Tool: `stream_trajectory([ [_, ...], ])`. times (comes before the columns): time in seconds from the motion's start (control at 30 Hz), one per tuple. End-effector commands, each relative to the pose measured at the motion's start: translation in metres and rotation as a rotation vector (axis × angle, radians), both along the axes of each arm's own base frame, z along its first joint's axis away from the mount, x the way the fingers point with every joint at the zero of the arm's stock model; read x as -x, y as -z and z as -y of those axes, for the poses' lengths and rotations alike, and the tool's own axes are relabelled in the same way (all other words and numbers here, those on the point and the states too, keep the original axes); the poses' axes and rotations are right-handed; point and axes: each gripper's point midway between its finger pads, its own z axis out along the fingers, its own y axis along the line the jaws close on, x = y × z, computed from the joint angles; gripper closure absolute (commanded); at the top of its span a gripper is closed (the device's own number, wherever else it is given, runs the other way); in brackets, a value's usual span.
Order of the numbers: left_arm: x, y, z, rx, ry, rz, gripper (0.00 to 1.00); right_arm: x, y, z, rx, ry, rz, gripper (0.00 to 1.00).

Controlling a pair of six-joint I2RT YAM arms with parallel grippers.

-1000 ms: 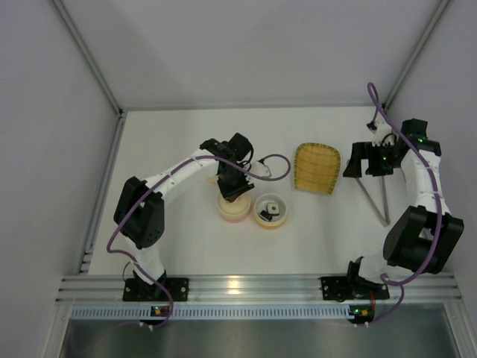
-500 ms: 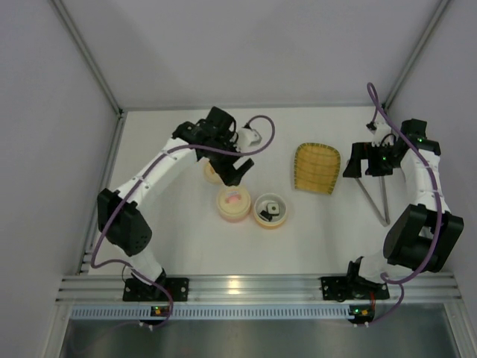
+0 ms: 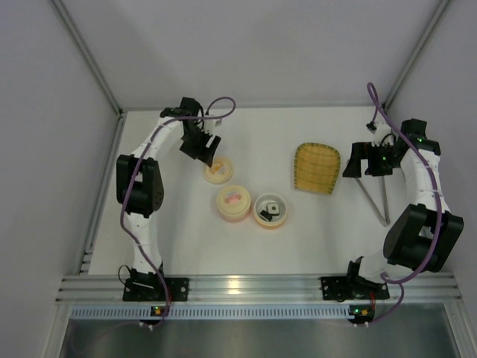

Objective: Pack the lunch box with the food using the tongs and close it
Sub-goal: Pick up the box lid from the center of the board.

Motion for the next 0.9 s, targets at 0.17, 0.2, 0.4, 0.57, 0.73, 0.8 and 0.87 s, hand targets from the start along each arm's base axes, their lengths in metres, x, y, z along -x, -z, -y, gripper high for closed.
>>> stream_trajectory([
  [0.17, -0.016, 0.029, 0.012, 0.036, -0.046, -0.023, 0.27, -0.003, 0.000, -0.005, -0.009, -0.025, 0.014, 0.01],
  [0.2, -0.016, 0.031, 0.015, 0.052, -0.045, -0.032, 0.28, -0.003, 0.000, -0.006, -0.010, -0.025, 0.013, 0.01],
  [0.4, -0.014, 0.044, 0.024, 0.086, -0.047, -0.079, 0.33, -0.003, 0.002, -0.004, -0.002, -0.026, 0.013, 0.01],
  [0.57, -0.011, 0.047, 0.026, 0.088, -0.044, -0.087, 0.37, -0.005, 0.003, -0.005, -0.008, -0.028, 0.009, 0.00],
  [0.73, -0.013, 0.044, 0.029, 0.072, -0.038, -0.062, 0.39, -0.006, 0.004, -0.005, -0.015, -0.026, 0.004, 0.01],
  [0.8, -0.014, 0.042, 0.028, 0.048, -0.042, -0.042, 0.40, -0.006, 0.005, -0.006, -0.018, -0.027, 0.001, 0.01],
  [0.87, -0.018, 0.039, 0.027, 0.029, -0.046, -0.010, 0.41, -0.007, 0.005, -0.005, -0.014, -0.027, 0.004, 0.01],
])
